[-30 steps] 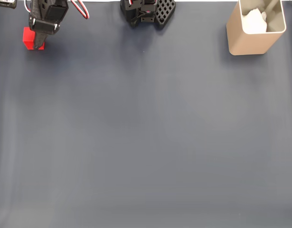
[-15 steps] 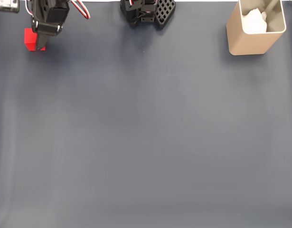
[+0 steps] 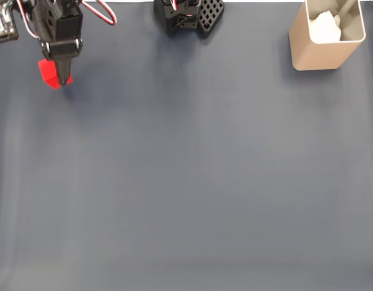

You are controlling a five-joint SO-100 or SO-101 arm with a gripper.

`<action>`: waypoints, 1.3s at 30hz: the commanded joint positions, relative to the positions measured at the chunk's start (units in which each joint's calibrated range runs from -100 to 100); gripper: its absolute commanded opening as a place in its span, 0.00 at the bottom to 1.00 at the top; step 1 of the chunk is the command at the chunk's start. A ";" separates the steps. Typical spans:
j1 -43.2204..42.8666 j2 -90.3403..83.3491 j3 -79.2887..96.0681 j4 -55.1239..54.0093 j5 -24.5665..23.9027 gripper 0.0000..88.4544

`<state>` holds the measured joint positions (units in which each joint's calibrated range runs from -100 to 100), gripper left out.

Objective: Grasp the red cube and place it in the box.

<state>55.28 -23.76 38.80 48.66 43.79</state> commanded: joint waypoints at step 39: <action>-51.84 -12.54 -25.03 26.47 -2.59 0.01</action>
<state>7.18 -32.77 13.75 75.06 41.49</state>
